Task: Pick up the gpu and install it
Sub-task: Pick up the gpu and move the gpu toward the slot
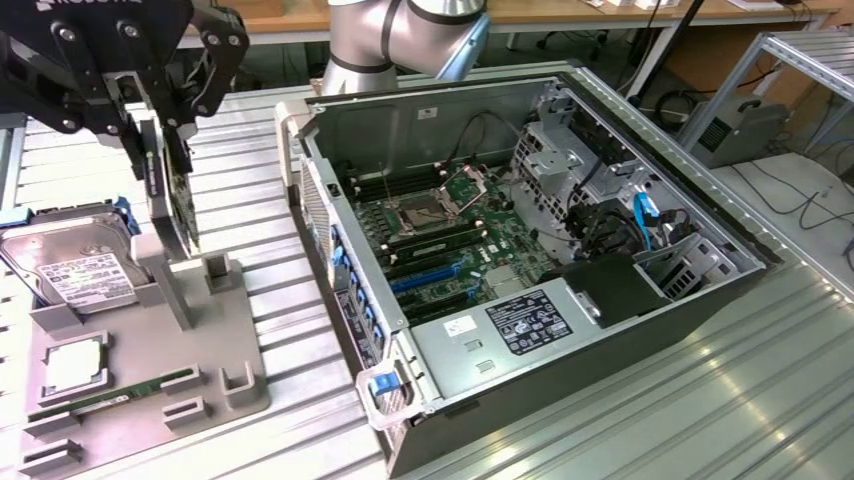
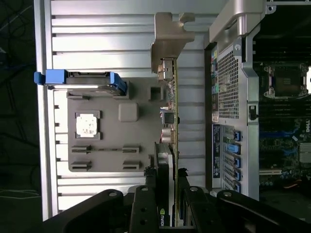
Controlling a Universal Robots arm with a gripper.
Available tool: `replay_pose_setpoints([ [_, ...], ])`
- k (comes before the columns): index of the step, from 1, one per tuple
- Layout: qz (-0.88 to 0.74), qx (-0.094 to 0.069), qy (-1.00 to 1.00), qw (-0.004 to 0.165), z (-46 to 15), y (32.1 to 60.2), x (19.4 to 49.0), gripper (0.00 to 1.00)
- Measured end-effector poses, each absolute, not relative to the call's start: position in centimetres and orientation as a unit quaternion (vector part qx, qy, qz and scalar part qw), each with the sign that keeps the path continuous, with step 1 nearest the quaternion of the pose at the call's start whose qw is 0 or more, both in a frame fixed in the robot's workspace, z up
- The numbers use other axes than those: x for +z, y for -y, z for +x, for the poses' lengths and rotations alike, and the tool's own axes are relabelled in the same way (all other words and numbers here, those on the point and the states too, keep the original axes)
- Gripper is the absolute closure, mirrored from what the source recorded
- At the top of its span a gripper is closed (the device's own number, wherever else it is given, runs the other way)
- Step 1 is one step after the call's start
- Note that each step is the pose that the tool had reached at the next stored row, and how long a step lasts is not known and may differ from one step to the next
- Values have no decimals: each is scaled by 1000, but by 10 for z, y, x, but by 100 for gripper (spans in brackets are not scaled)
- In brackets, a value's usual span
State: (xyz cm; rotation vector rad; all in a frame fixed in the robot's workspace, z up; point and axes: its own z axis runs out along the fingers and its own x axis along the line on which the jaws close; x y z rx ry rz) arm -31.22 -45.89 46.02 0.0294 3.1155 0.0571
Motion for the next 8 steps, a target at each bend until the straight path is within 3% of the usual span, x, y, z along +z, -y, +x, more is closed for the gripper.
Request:
replay_pose_setpoints([
  [8,9,18,-1000,13,-312,459,470,73],
])
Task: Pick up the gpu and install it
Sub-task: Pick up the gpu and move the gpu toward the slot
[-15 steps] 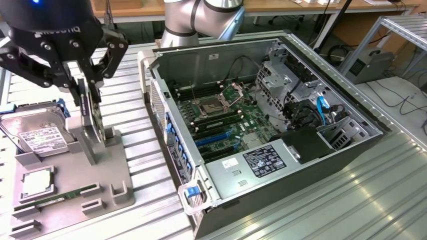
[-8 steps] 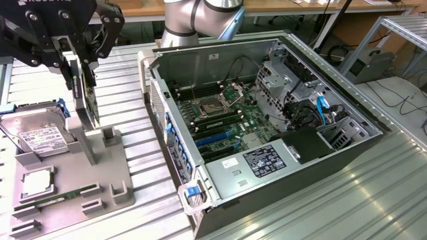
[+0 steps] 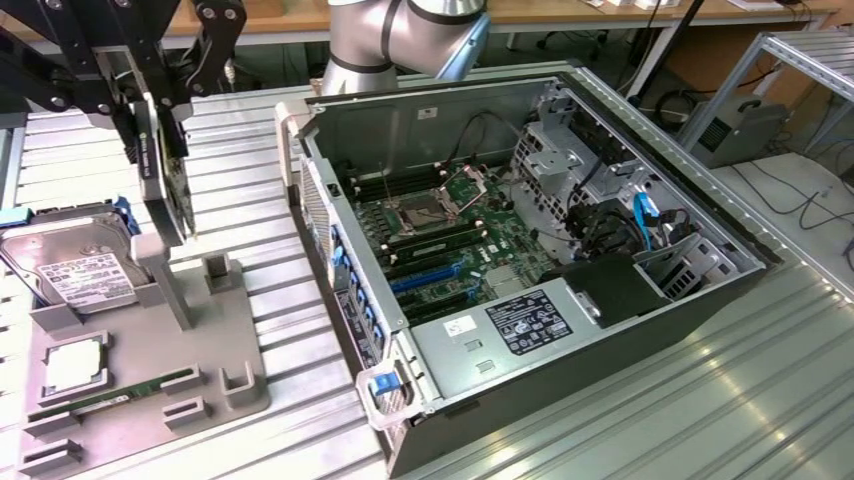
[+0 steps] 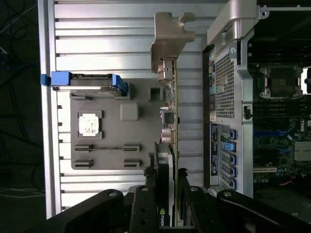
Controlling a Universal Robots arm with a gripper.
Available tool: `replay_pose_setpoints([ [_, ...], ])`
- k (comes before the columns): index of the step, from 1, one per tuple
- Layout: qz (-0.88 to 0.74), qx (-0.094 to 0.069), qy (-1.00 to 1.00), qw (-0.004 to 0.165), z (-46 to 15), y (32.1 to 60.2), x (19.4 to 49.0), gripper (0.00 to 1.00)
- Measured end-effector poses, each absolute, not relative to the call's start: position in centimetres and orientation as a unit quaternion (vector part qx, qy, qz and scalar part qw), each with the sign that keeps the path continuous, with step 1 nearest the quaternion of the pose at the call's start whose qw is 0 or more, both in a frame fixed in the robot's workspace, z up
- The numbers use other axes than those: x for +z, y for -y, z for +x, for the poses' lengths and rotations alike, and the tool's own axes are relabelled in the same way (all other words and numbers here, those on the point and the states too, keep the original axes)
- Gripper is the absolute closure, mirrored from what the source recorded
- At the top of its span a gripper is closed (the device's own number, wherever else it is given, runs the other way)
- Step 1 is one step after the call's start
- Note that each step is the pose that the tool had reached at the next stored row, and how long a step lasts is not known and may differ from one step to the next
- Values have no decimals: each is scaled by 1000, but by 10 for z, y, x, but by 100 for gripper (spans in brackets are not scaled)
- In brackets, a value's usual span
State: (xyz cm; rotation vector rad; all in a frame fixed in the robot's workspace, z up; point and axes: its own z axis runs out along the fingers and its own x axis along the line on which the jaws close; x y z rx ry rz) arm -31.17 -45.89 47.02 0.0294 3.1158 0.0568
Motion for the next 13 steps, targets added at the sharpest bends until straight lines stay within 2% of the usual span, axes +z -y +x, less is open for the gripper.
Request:
replay_pose_setpoints([
  [13,9,18,-1000,13,-272,459,470,73],
])
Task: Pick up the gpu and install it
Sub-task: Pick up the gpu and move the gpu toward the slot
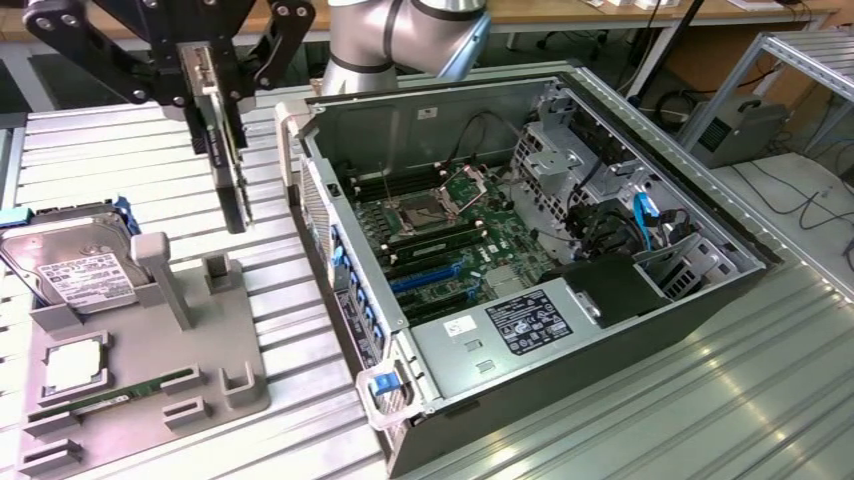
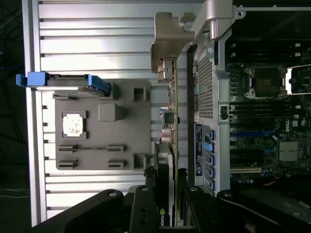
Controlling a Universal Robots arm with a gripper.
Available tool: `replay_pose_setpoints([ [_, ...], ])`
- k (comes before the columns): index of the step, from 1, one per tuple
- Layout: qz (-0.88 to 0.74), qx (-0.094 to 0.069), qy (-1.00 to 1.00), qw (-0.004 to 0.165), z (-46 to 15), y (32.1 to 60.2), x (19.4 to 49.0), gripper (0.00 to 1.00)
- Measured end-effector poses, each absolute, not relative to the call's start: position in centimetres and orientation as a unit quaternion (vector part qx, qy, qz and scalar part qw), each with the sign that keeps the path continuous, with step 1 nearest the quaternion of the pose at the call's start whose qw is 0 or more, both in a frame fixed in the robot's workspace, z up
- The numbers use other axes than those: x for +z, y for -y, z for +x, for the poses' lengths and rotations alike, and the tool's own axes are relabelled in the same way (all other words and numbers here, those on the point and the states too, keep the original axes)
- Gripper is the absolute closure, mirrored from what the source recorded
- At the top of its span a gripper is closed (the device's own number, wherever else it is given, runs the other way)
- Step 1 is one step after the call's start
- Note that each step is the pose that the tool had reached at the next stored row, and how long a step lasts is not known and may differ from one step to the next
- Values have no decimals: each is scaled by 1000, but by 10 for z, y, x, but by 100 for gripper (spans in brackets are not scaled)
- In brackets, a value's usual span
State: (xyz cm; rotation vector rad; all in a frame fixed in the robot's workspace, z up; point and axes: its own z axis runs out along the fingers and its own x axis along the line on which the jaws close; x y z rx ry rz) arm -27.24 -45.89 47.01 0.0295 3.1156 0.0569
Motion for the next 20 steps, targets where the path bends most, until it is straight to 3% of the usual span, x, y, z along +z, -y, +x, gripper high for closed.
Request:
replay_pose_setpoints([
  [20,9,18,-1000,13,-189,459,470,73],
])
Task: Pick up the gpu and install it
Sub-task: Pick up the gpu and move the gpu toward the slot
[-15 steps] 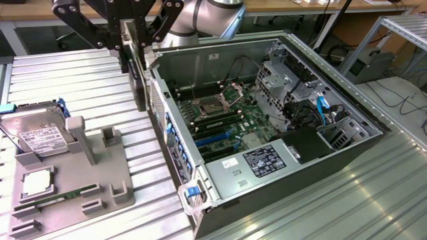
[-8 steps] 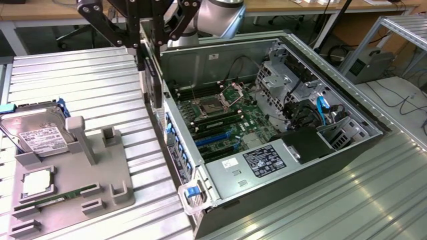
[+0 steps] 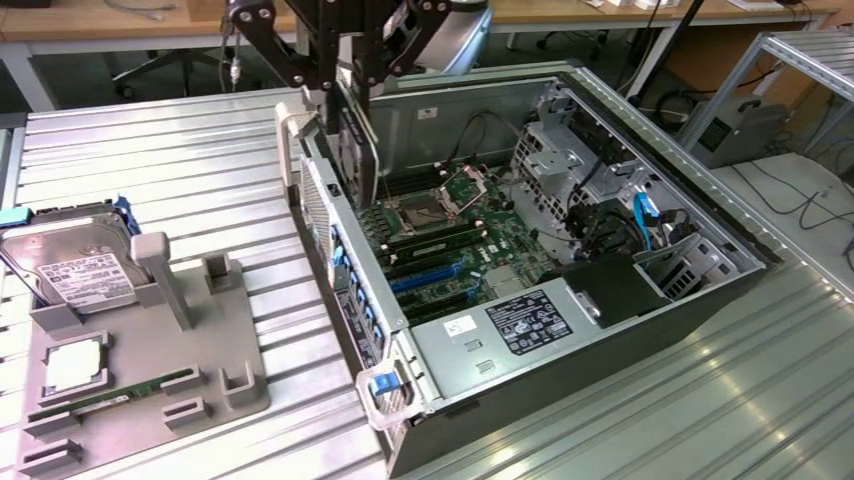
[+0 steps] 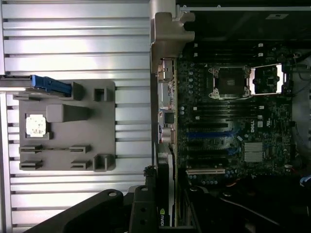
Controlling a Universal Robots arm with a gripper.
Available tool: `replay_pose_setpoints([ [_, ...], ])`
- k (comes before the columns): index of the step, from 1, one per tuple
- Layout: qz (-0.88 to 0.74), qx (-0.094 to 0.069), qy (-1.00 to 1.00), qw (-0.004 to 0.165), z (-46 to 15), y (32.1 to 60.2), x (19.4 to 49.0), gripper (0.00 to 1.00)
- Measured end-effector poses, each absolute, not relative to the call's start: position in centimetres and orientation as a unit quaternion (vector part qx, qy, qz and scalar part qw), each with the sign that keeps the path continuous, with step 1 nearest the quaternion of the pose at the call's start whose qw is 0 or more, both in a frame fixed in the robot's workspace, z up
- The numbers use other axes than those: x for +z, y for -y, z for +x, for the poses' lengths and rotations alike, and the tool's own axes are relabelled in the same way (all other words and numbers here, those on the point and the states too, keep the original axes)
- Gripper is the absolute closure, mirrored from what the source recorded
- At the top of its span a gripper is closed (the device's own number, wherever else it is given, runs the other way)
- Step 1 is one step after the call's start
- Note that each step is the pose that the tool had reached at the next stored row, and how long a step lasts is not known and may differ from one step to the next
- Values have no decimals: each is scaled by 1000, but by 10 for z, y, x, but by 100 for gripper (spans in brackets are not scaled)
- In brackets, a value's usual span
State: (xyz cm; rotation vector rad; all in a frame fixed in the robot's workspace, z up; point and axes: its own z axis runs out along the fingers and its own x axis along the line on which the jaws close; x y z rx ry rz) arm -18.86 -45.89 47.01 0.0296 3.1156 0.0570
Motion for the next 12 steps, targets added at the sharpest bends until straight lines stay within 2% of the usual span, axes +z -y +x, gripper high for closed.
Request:
replay_pose_setpoints([
  [12,9,18,-1000,13,-116,459,470,73],
])
